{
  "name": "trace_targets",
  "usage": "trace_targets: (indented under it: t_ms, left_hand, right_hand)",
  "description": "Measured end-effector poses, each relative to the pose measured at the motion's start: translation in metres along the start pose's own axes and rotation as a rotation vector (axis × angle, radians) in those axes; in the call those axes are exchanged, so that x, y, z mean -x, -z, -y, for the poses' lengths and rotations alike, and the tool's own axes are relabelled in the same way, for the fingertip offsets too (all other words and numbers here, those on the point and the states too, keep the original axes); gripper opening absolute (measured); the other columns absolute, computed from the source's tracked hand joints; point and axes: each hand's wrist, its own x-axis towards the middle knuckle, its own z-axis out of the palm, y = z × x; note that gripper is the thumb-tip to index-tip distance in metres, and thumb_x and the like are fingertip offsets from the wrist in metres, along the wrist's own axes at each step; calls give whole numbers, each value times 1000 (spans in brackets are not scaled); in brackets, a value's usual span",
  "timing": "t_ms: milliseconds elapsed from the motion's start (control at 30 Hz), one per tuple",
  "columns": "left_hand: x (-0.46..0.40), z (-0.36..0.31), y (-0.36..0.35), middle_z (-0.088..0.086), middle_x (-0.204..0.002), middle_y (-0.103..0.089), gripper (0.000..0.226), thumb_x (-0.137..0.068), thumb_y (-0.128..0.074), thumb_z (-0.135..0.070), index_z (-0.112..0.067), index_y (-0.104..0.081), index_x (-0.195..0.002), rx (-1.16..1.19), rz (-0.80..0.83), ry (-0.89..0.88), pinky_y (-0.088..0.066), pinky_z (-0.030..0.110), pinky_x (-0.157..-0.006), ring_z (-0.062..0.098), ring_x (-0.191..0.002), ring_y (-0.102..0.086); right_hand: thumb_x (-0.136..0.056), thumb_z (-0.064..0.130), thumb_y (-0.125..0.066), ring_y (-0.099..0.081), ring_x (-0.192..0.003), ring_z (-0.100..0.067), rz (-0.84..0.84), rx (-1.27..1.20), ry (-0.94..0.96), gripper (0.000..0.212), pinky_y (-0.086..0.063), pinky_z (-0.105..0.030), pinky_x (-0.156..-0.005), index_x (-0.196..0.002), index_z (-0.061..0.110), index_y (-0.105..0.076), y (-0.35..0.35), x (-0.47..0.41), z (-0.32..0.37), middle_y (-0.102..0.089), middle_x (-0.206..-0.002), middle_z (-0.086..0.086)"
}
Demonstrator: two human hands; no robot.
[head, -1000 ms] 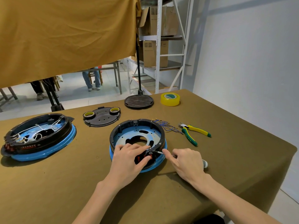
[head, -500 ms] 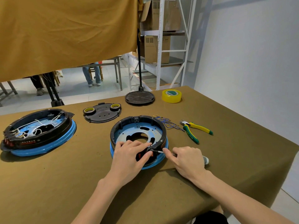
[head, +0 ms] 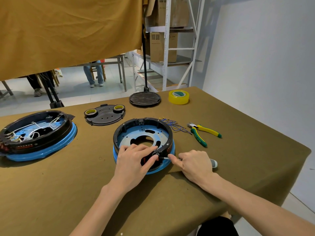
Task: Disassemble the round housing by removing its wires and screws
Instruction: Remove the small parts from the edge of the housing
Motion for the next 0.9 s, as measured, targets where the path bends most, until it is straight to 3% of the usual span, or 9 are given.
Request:
trace_targets:
  t_ms: [100,267,400,467,600,700,800,900]
  left_hand:
    - [0,0,0,-21,-111,-74,49,-99,-40,-64,-40,-69,-130,0,7,2,-32,31,-83,2,-97,-60]
    - [1,2,-2,-21,-112,-74,48,-100,-41,-64,-41,-65,-135,7,4,-1,-36,32,-84,3,-98,-61]
    - [1,1,-3,-21,-112,-75,45,-100,-44,-62,-41,-66,-134,-9,-3,-3,-35,31,-83,3,-97,-61]
    - [1,1,-3,-21,-112,-75,45,-99,-45,-61,-41,-66,-133,-12,-6,-1,-35,32,-83,4,-96,-61]
    - [0,0,-2,-20,-114,-74,46,-99,-43,-62,-41,-66,-134,-11,-1,-1,-35,32,-82,5,-97,-60]
    - [-2,-2,-1,-20,-113,-75,47,-99,-42,-61,-41,-67,-133,-23,0,-7,-31,32,-80,6,-95,-60]
    - [-2,-3,0,-18,-112,-76,48,-98,-42,-61,-39,-68,-132,-23,-2,-9,-31,31,-79,6,-94,-61]
    - [-2,-3,0,-17,-111,-76,49,-97,-43,-61,-37,-69,-132,-12,-8,-7,-31,31,-79,7,-94,-62]
  right_hand:
    - [-95,76,3,-52,-50,-7,16,27,31,85,-33,-21,-52,-62,23,-57,3,-1,1,-53,-54,5]
    - [-97,71,-6,-53,-52,-8,21,-12,-48,72,-49,-28,-56,-69,27,-55,10,3,8,-51,-55,6]
    - [-101,61,-12,-50,-45,-8,-41,-3,-101,71,-46,-29,-49,-62,23,-59,12,6,25,-48,-48,6]
    - [-104,53,-20,-48,-41,-11,-51,75,-60,64,-43,-29,-45,-60,21,-55,10,6,29,-43,-45,6]
    - [-100,37,-56,-40,-31,-15,-109,164,26,48,-37,-25,-37,-55,21,-56,13,-2,21,-44,-40,6]
    - [-100,35,-46,-36,-29,-17,-212,179,90,54,-19,-23,-40,-48,21,-53,14,-17,11,-46,-38,6]
    - [-100,34,-37,-42,-31,-16,-252,126,210,57,-22,-22,-40,-47,21,-54,15,-31,1,-48,-41,6]
    - [-102,32,-36,-45,-34,-16,-244,110,327,57,-35,-24,-38,-50,21,-56,12,-43,-7,-52,-44,6]
